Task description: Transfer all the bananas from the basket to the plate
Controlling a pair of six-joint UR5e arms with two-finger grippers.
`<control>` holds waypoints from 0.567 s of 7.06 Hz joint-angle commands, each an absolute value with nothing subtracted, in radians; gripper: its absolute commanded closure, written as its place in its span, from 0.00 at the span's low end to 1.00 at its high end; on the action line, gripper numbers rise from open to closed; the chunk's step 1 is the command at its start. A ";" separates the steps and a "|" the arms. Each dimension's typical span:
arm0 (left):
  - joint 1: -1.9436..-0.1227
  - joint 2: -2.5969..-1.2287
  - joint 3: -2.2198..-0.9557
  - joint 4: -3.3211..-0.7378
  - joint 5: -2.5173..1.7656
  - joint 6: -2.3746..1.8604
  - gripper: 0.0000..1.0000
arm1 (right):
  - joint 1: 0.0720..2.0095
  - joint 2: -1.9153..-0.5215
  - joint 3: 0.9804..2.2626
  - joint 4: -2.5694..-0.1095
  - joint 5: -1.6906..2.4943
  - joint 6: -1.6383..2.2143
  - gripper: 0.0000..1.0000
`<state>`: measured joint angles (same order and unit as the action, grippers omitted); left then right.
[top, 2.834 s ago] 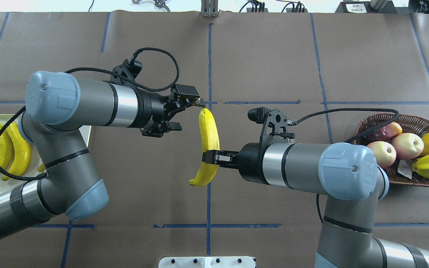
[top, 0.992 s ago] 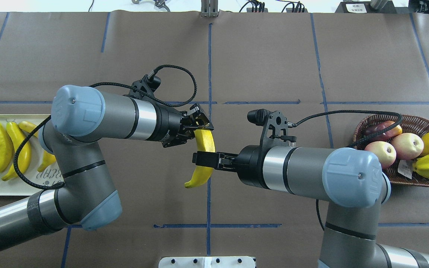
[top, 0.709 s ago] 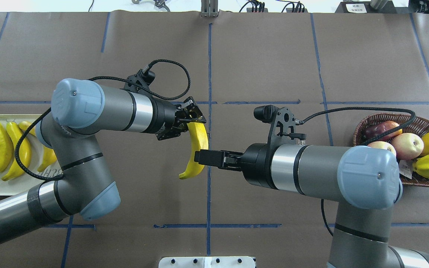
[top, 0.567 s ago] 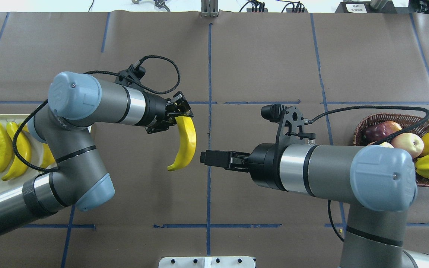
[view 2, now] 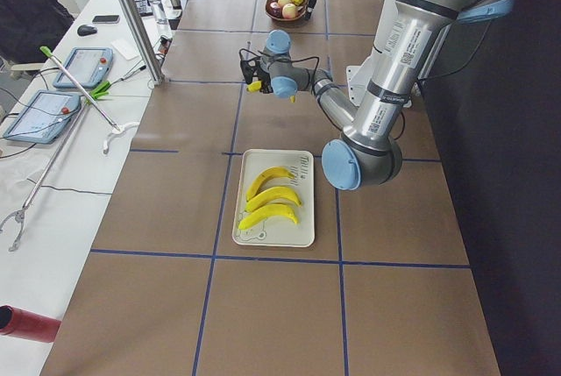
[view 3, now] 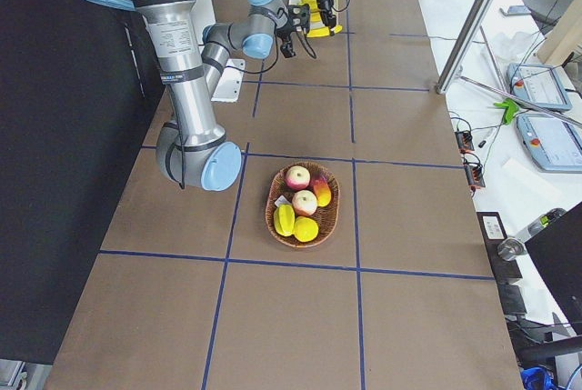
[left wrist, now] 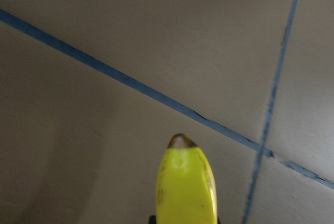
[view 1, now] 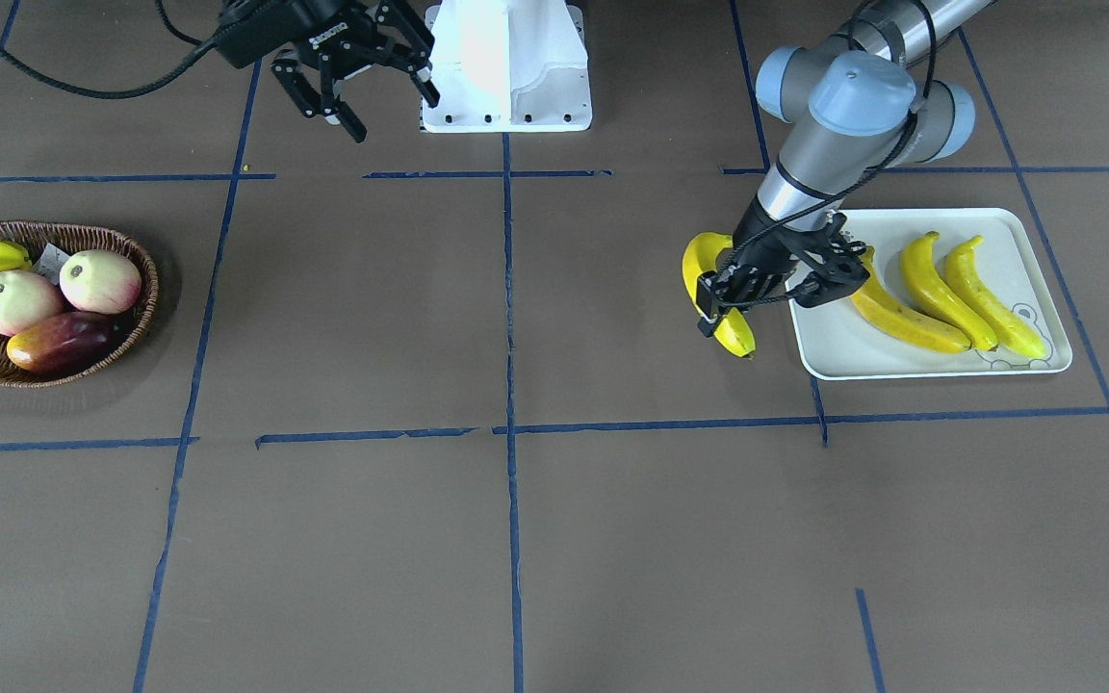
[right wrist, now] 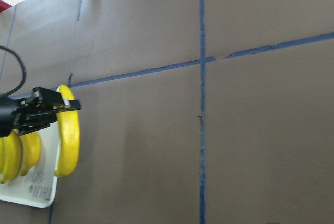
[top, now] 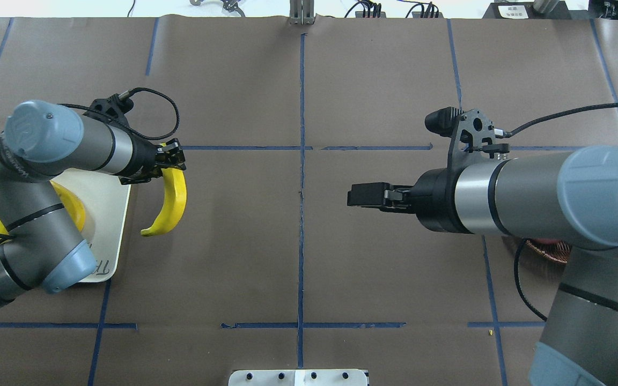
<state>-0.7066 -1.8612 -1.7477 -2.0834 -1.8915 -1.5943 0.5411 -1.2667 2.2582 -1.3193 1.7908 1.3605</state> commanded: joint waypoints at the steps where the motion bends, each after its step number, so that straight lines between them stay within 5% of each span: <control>1: -0.729 -1.738 -1.776 -2.080 -1.887 -1.489 1.00 | 0.662 -1.343 2.258 -1.342 1.891 1.257 0.00; 4: -0.741 -1.646 -1.779 -2.082 -1.855 -1.459 1.00 | 0.699 -1.359 2.252 -1.345 1.901 1.237 0.00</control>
